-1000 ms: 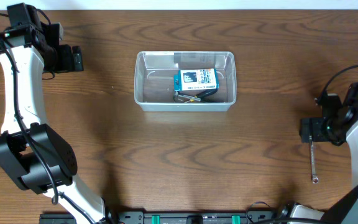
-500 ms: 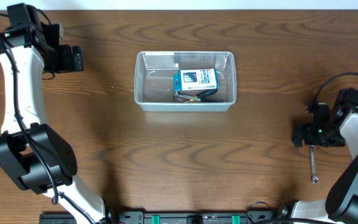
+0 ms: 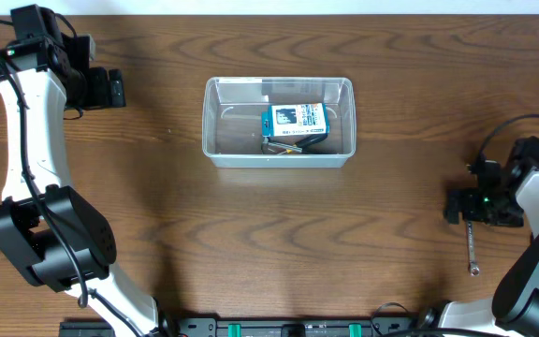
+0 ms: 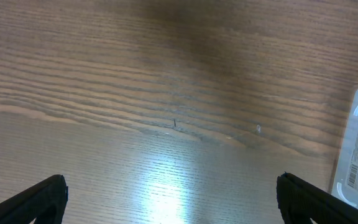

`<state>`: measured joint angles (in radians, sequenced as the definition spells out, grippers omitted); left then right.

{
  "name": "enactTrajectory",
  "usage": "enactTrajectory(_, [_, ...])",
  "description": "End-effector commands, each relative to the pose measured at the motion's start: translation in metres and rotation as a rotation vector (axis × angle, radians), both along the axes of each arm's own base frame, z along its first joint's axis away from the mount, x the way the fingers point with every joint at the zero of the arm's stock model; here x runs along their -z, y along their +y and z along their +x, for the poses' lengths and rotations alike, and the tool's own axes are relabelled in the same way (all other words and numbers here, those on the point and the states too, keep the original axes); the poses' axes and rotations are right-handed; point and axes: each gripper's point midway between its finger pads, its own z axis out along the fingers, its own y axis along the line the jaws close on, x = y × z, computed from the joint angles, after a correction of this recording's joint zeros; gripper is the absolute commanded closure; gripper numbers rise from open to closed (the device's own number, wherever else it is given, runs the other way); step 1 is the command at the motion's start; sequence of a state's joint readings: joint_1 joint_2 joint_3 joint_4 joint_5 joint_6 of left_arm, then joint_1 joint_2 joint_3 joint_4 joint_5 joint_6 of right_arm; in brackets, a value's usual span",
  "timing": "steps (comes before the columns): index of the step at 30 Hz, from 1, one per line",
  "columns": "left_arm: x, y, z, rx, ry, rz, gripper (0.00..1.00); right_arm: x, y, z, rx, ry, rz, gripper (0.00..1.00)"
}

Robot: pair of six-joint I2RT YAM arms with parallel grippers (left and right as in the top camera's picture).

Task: Pack container
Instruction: 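Lower the open right gripper over the wrench's ring end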

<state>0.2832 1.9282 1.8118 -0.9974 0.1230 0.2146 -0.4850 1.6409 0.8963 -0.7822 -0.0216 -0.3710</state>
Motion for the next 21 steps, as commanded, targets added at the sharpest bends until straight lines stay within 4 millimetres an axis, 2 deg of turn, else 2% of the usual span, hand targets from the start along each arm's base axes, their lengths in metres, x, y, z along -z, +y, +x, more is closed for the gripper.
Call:
enactTrajectory(1, [0.006,0.002,-0.003,0.002,0.021,0.009,0.02,0.003,-0.010,-0.010,0.125,0.024,-0.001,0.01])
enactTrajectory(6, [0.006,0.002,-0.003,0.002,0.021,0.009,0.02,0.002,0.002,-0.011,0.141,0.003,0.098,0.01])
enactTrajectory(12, [0.006,0.002,-0.003,0.002,0.021,0.009,0.02,0.001,0.012,-0.012,0.122,0.004,0.151,0.10])
enactTrajectory(14, [0.006,0.002,-0.003,0.002,0.021,0.009,0.02,0.001,0.012,-0.012,0.107,0.002,0.149,0.09])
enactTrajectory(16, [0.006,0.002,-0.003,0.002,0.021,0.009,0.02,0.001,0.010,-0.011,0.106,-0.001,0.143,0.02])
enactTrajectory(21, [0.006,0.002,-0.003,0.002,0.021,0.009,0.02,0.002,0.004,-0.012,0.057,0.001,0.104,0.01])
